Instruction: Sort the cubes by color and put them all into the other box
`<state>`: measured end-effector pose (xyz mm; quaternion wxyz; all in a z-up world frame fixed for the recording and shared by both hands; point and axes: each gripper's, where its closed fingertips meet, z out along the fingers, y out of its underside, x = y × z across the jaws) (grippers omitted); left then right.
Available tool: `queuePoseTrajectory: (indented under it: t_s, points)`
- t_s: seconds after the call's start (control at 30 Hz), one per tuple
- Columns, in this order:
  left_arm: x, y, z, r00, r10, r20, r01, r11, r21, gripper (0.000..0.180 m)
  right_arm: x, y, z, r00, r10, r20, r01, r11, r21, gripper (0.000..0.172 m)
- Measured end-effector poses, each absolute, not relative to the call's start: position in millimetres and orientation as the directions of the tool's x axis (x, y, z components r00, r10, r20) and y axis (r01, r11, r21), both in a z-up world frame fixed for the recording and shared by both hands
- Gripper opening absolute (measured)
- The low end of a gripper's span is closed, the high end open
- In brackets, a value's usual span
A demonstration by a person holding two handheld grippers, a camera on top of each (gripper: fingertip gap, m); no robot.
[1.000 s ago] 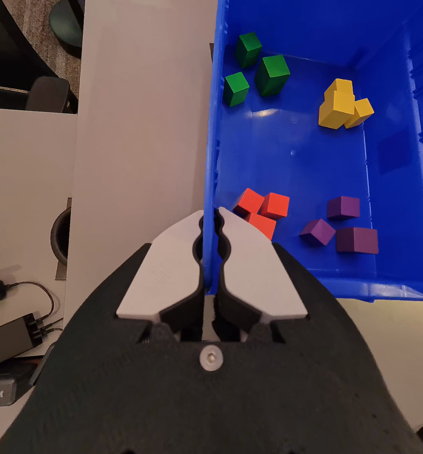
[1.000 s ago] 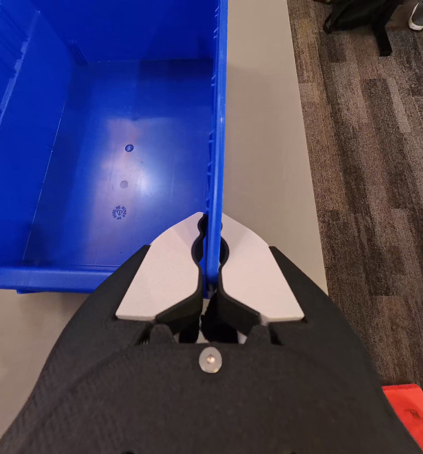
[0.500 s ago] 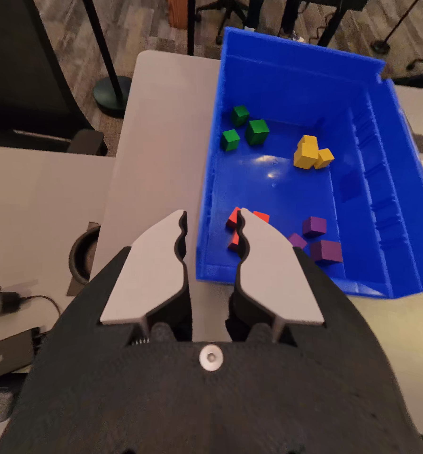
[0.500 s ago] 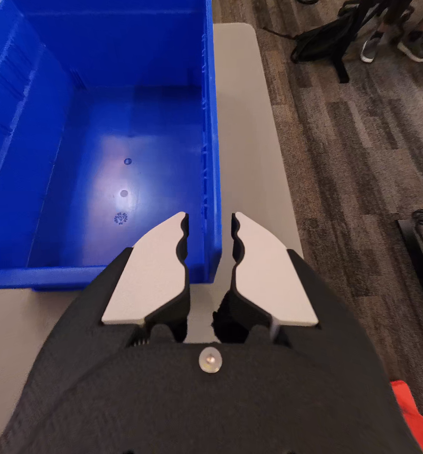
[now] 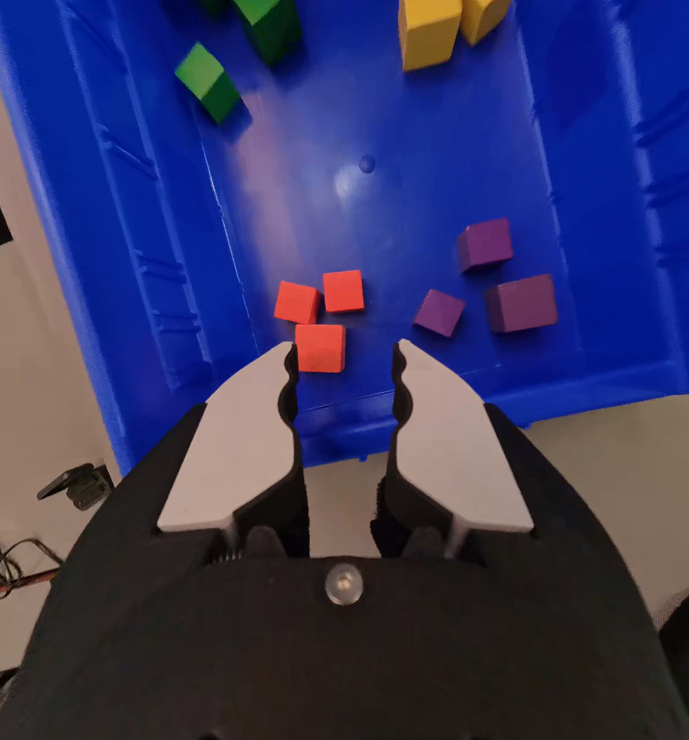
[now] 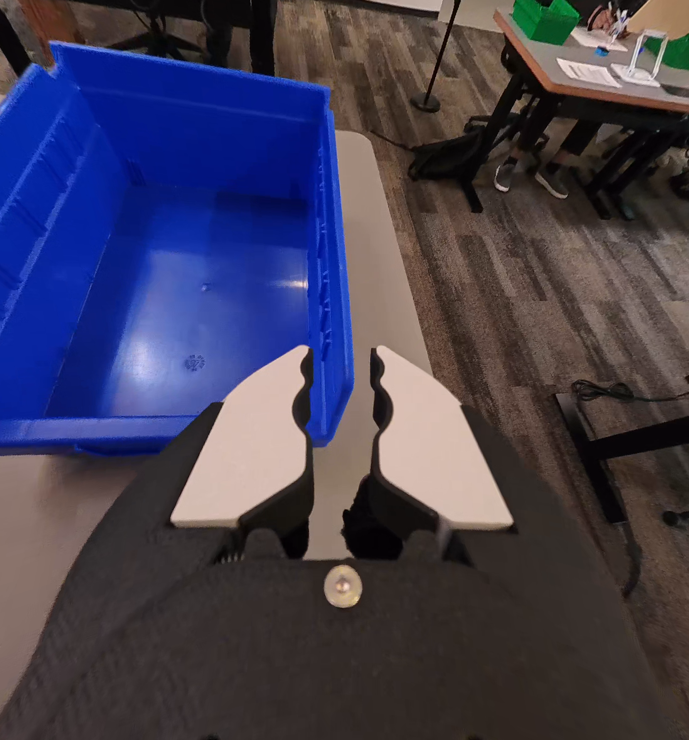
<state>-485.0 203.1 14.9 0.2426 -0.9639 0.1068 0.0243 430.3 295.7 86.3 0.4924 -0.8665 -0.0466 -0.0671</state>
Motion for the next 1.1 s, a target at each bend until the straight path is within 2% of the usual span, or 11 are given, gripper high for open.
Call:
queuePoseTrajectory:
  t_s: [0.23,0.47,0.63,0.77,0.83,0.93,1.03,1.1]
  points:
    - [-497.6,201.1,-13.1,0.981,-0.169,-0.095,-0.19,-0.932,-0.31,0.047,424.5,291.5,76.3,0.973,0.045,0.226,0.215,-0.532,-0.819,0.029]
    - [-493.2,200.1,-16.1,0.991,-0.131,0.014,-0.121,-0.949,-0.291,0.027,430.4,293.6,77.7,0.975,-0.006,0.223,0.188,-0.519,-0.834,0.03]
    - [-495.5,198.8,-15.1,0.992,-0.126,0.006,-0.119,-0.952,-0.283,0.027,420.0,288.8,90.6,0.966,0.006,0.258,0.227,-0.491,-0.841,0.03]
    - [-484.8,200.2,9.0,0.993,-0.11,0.047,-0.081,-0.907,-0.414,0.027,390.4,283.3,121.9,0.939,0.08,0.334,0.337,-0.403,-0.851,0.031]
    - [-469.7,199.8,33.6,0.989,-0.124,0.081,-0.066,-0.86,-0.506,0.027,347.8,280.1,142.7,0.91,0.194,0.366,0.411,-0.304,-0.86,0.03]
    - [-428.7,199.0,82.0,0.964,-0.239,0.117,-0.101,-0.735,-0.67,0.027,257.0,271.0,162.0,0.831,0.426,0.358,0.456,-0.152,-0.877,0.03]
    - [-373.9,194.3,121.1,0.912,-0.372,0.172,-0.11,-0.626,-0.772,0.027,157.6,252.9,163.7,0.674,0.692,0.259,0.43,-0.082,-0.899,0.035]
    - [-333.4,190.5,142.5,0.861,-0.472,0.188,-0.134,-0.568,-0.812,0.027,97.0,237.2,176.5,0.557,0.815,0.162,0.329,-0.037,-0.943,0.035]
